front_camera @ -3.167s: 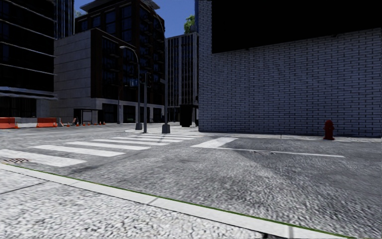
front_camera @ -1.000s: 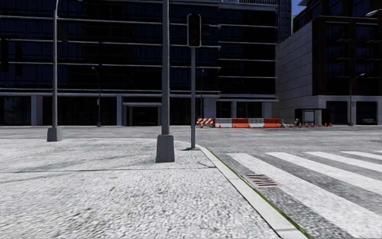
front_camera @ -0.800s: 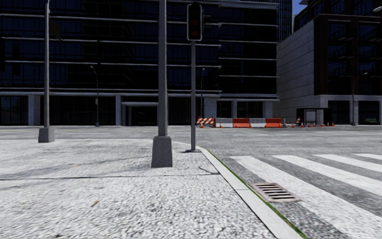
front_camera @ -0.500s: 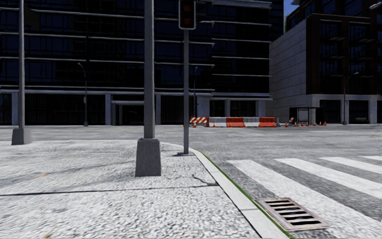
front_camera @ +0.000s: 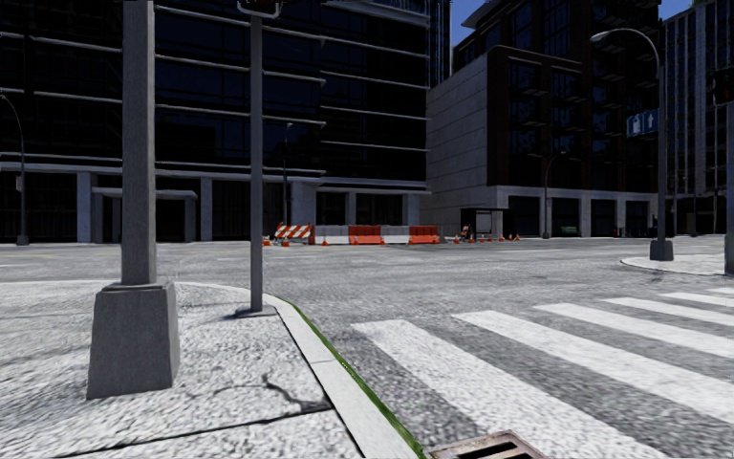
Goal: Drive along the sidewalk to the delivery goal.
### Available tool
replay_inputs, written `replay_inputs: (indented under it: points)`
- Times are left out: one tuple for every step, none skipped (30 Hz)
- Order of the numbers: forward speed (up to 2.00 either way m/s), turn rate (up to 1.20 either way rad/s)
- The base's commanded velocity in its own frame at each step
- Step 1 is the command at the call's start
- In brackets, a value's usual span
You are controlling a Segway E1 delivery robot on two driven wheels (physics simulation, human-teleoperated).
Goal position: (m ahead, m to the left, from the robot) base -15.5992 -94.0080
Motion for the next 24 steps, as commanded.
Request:
replay_inputs:
  points:
    - [1.37,-0.63]
    - [1.37,-0.63]
    - [1.38,-0.63]
    - [1.38,-0.63]
    - [1.38,-0.63]
    - [1.38,-0.63]
    - [1.38,-0.63]
    - [1.38,-0.63]
    - [1.38,-0.63]
    - [1.38,-0.63]
    - [1.36,-0.63]
    - [1.35,-0.64]
    - [1.34,-0.64]
    - [1.34,-0.64]
    - [1.34,-0.64]
    - [1.34,-0.64]
    - [1.33,-0.64]
    - [1.32,-0.64]
    - [1.32,-0.64]
    - [1.31,-0.64]
    - [1.30,-0.64]
    - [1.29,-0.64]
    - [1.29,-0.64]
    - [1.28,-0.64]
